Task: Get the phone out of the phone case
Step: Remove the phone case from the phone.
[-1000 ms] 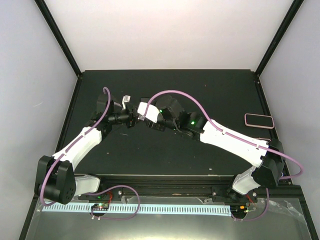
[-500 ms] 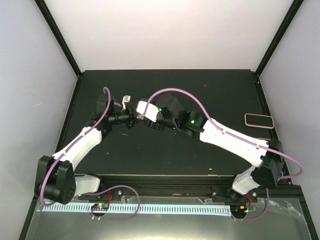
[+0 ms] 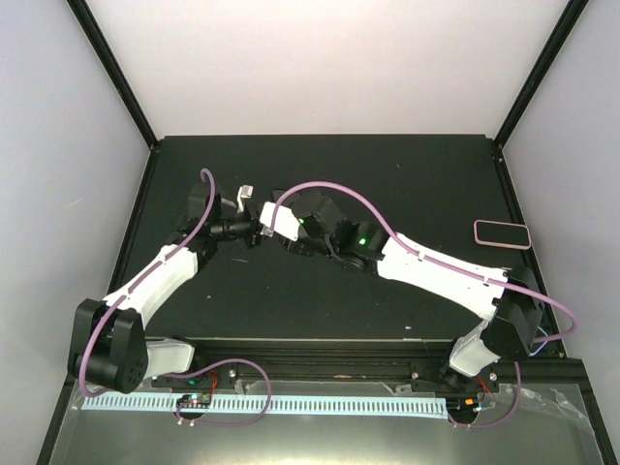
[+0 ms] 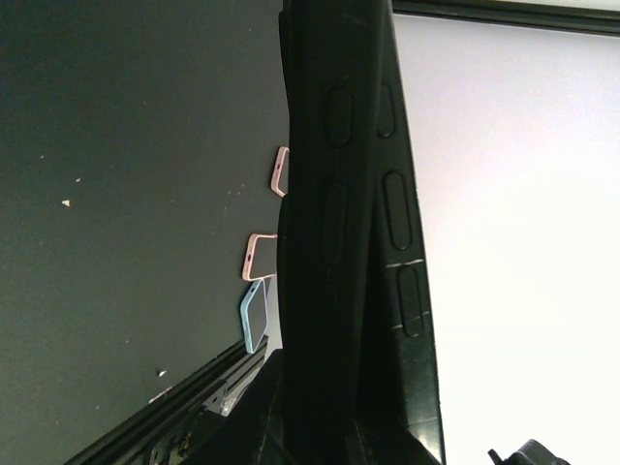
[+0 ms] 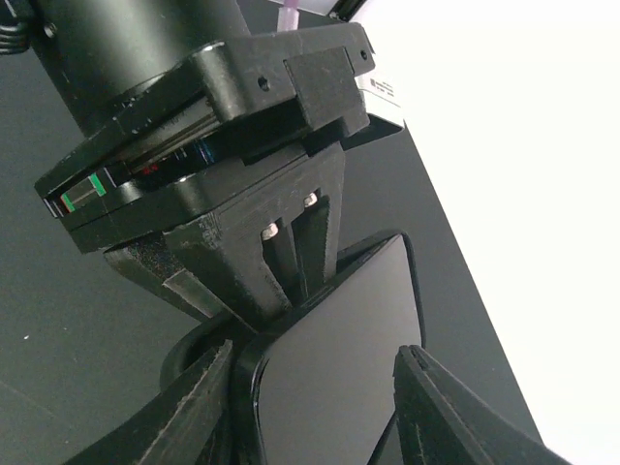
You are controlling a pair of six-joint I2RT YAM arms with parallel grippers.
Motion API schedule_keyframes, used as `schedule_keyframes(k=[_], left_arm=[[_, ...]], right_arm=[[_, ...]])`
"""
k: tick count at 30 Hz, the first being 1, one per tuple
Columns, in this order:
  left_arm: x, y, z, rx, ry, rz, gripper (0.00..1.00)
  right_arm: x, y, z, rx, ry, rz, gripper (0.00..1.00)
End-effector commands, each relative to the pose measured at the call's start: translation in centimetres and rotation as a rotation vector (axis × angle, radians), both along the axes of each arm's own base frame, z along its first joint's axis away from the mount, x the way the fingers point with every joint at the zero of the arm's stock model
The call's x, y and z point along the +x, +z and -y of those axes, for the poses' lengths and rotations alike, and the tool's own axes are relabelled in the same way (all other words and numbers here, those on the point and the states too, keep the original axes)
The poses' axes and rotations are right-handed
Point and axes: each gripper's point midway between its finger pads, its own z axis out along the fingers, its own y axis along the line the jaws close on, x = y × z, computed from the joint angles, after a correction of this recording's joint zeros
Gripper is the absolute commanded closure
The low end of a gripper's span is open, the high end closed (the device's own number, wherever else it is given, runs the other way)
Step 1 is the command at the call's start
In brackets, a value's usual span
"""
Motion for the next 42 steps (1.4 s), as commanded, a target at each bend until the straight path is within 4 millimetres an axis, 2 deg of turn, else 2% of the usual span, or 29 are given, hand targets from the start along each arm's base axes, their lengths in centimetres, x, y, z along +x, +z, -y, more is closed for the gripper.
schedule_keyframes(k=[1, 5, 15, 19, 24, 42], left_arm=[[-0.2, 2.4, 0.7, -0.043, -0.057, 0.083, 0.98], [-0.4, 3.0, 1.0, -0.062, -0.086, 0.095, 0.98], [-1.5, 3.6, 1.8, -0.086, -0.158, 0.115, 0.98], [-1.9, 4.1, 2.5, -0.096, -0.191, 0.134, 0.98], [-2.6, 4.9, 3.4, -0.103, -0.234, 0.161, 0.99], [-2.3, 3.7, 3.2, -0.048, -0.212, 0.165, 0.98]], right_arm=[[2.2, 1.2, 2.0, -0.018, -0.127, 0.121, 0.55], [2.7, 0.2, 3.5, -0.065, -0.162, 0.188, 0.55], [3.2, -0.3, 5.9, -0.109, -0.183, 0.266, 0.56], [3.1, -1.0, 5.8, -0.111, -0.158, 0.240, 0.58], [3.2, -1.1, 5.2, -0.115, -0.140, 0.227, 0.67], [2.9, 4.9, 5.1, -0.002, -0.152, 0.251, 0.99]])
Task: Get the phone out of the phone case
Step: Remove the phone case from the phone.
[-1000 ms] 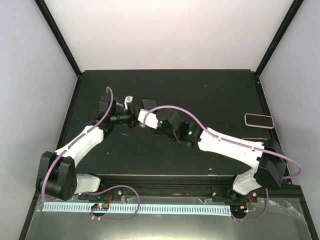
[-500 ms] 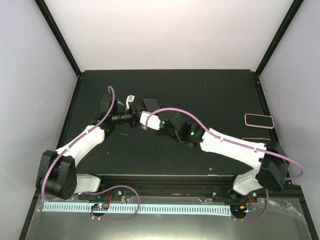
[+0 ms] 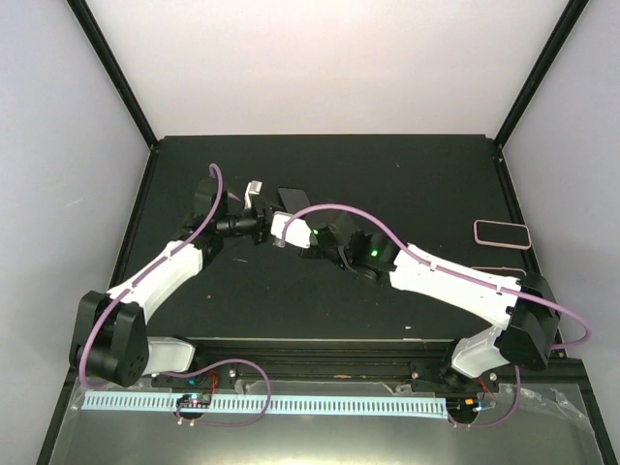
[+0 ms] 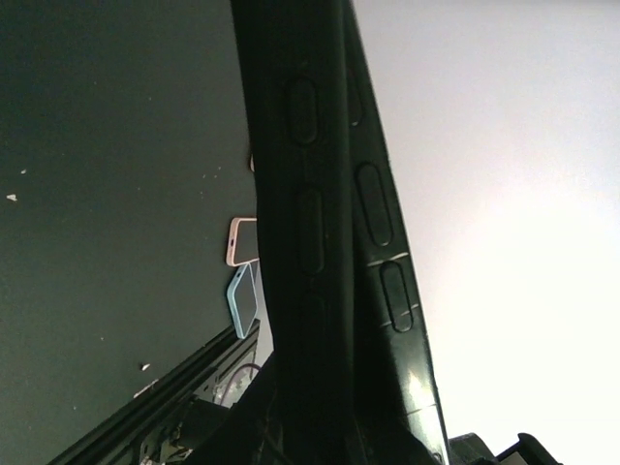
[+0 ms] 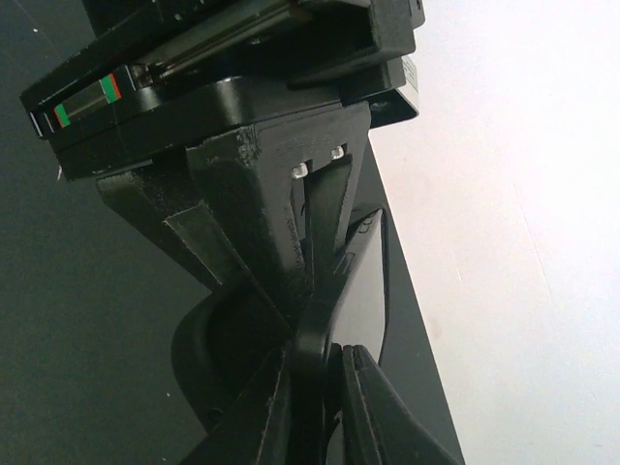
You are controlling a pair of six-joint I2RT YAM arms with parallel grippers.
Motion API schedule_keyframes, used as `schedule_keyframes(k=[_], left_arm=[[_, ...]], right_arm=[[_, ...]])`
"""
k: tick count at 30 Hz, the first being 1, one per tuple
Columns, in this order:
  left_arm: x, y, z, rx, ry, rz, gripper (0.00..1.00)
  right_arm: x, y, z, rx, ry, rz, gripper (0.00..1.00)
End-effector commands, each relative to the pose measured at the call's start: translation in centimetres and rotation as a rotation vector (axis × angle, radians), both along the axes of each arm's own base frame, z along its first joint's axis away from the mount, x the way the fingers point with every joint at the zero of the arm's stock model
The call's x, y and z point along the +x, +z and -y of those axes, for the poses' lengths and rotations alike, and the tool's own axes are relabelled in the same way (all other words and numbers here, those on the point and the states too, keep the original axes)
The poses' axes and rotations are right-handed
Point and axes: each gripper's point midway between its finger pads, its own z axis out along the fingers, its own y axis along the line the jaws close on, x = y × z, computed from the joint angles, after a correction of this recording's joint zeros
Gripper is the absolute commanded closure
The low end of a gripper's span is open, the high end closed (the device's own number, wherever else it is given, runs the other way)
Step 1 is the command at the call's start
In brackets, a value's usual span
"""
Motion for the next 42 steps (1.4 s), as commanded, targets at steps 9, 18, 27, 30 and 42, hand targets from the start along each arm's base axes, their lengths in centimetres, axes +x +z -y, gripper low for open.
schedule_keyframes(k=[9, 18, 27, 30, 42], left_arm=[[0.1, -0.8, -0.6, 0.099, -0.047, 0.079, 0.98], [1.2, -3.5, -2.2, 0.252, 0.019, 0.085, 0.98], [2.0, -5.7, -4.3, 0.383, 0.064, 0.108, 0.98], [2.3, -5.7, -4.7, 0.435, 0.054, 0.165, 0.98], [5.5, -8.6, -2.3, 0.471, -0.142, 0.151, 0.98]], right_arm=[[2.0, 8.7, 2.7, 0.202, -0.146, 0.044, 0.99], [1.5, 10.7, 2.9, 0.280, -0.142, 0.000, 0.99], [2.5, 12.3, 5.2, 0.340, -0.182, -0.021, 0.99], [3.3, 12.6, 6.9, 0.350, -0.213, -0.015, 0.99], [5.2, 9.8, 12.0, 0.301, -0.299, -0.037, 0.99]])
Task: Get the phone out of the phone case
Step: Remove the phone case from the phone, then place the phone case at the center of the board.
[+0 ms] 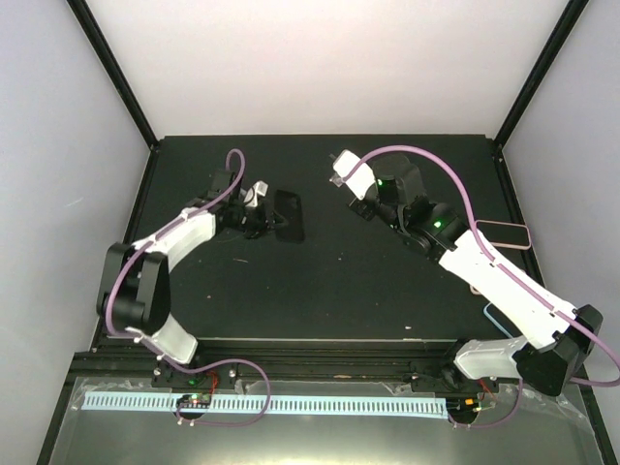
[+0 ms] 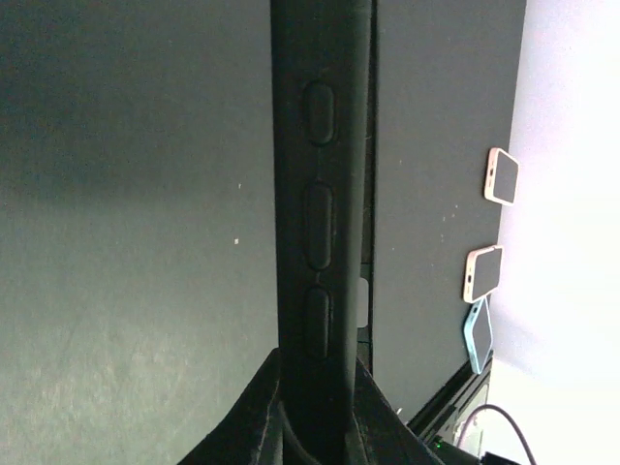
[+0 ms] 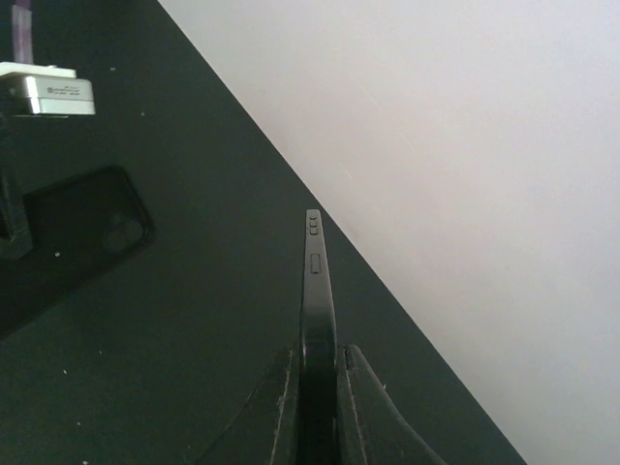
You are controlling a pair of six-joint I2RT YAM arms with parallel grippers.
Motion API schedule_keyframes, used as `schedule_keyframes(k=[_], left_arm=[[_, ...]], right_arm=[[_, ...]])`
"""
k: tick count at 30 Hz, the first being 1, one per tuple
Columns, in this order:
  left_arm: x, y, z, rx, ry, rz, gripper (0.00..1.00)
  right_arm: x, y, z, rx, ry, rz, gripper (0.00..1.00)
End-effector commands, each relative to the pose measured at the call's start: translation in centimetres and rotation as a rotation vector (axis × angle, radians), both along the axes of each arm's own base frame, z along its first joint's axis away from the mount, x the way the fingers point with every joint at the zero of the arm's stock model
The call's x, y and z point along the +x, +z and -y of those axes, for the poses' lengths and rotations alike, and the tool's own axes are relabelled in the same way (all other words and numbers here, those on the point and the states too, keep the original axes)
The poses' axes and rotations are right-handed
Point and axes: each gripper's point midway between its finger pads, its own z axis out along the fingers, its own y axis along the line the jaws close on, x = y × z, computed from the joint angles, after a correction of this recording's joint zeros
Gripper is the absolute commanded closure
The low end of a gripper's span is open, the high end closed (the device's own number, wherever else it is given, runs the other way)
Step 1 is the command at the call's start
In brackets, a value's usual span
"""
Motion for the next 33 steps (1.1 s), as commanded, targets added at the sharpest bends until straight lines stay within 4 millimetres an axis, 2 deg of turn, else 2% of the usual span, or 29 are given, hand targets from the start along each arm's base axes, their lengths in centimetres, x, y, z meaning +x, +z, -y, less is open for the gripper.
schedule_keyframes(k=[1, 8, 16, 27, 33], left_arm=[[1.6, 0.5, 1.5, -0.002, -0.102, 0.015, 0.98], [3.7, -3.1, 2.8, 0.015, -0.121, -0.061, 0.98], [6.7, -5.6, 4.0, 0.008, -0.094, -0.071, 0.98], [8.2, -9.5, 4.1, 0.063, -0.049, -0.132, 0.98], [7.3, -10.9, 3.4, 0.110, -0.048, -0.172, 0.99]], right_arm=[[0.2, 1.0, 1.1, 0.035, -0.011, 0.035, 0.99], [0.8, -0.1, 1.5, 0.007, -0.025, 0.018, 0.99], [1.3, -1.5, 1.6, -0.013, -0.029, -0.011, 0.99], [1.4, -2.8, 1.3, -0.032, -0.017, -0.027, 0.99], [1.3, -2.9, 1.5, -0.034, -0.016, -0.020, 0.99]])
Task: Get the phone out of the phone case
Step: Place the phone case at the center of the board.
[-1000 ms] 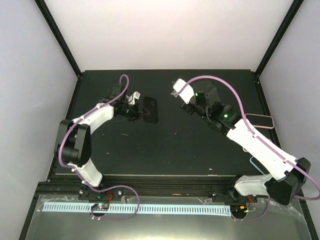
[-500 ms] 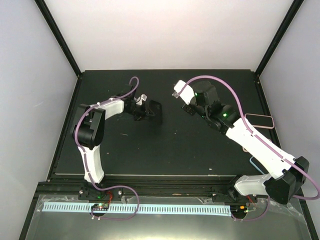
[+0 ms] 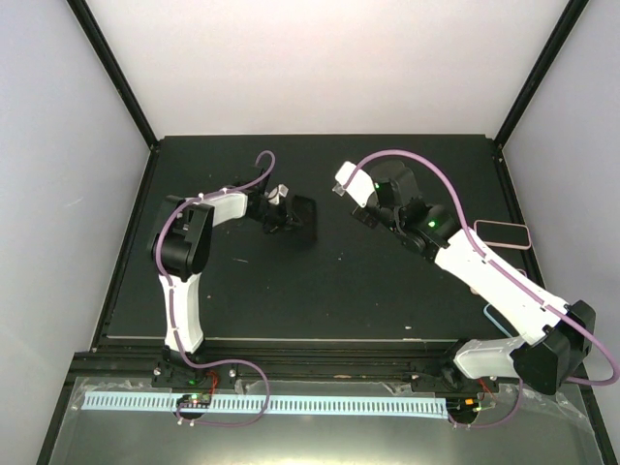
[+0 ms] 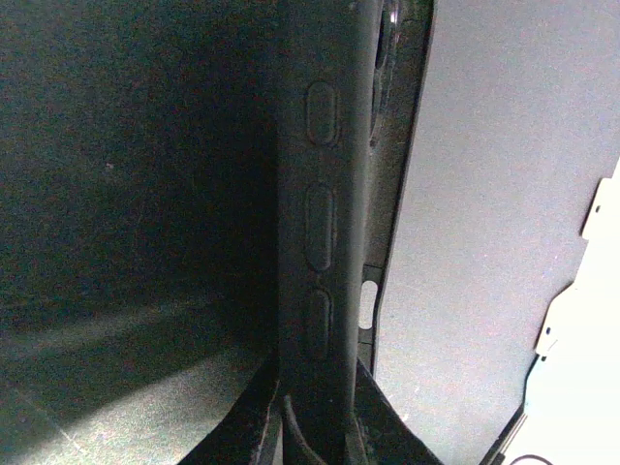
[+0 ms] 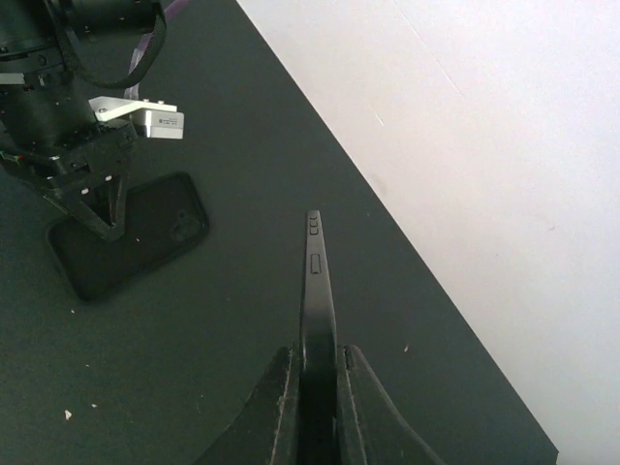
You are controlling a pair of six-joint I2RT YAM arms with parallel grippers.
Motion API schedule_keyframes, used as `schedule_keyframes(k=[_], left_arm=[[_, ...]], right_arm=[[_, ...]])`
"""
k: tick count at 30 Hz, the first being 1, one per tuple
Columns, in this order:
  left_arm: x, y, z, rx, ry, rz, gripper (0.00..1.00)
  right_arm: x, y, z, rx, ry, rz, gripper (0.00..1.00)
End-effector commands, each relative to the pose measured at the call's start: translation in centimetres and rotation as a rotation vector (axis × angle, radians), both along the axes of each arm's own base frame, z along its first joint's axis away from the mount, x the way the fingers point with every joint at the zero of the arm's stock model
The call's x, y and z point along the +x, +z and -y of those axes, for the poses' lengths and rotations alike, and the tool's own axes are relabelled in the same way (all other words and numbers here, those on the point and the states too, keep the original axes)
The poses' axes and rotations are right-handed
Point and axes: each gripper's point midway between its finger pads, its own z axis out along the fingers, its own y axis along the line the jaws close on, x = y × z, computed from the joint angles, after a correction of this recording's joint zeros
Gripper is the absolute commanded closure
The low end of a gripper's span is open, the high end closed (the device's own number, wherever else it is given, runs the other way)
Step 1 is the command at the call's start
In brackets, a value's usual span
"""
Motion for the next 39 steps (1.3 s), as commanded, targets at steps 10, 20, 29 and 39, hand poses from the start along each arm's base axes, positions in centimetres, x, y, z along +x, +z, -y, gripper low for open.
schedule_keyframes(k=[10, 20, 29, 39], left_arm=[[-2.9, -0.5, -1.4, 0.083, -0.007, -0.038, 0.98], [-4.0, -1.4, -3.3, 0.155, 0.028, -0.046, 0.98], [-3.8, -1.4, -4.2, 0.202, 0.057, -0.042, 0.72], [-2.4, 3.7, -6.3, 0.177, 0.092, 0.062, 0.49]], right_arm=[[0.2, 1.8, 0.2, 0.042, -0.003, 0.071, 0.99], [0.2, 1.6, -0.1, 0.052, 0.007, 0.062, 0.99], [0.4, 1.7, -0.2, 0.048, 0.008, 0.064, 0.99], [0.7, 2.5, -0.6, 0.034, 0.031, 0.097, 0.99]])
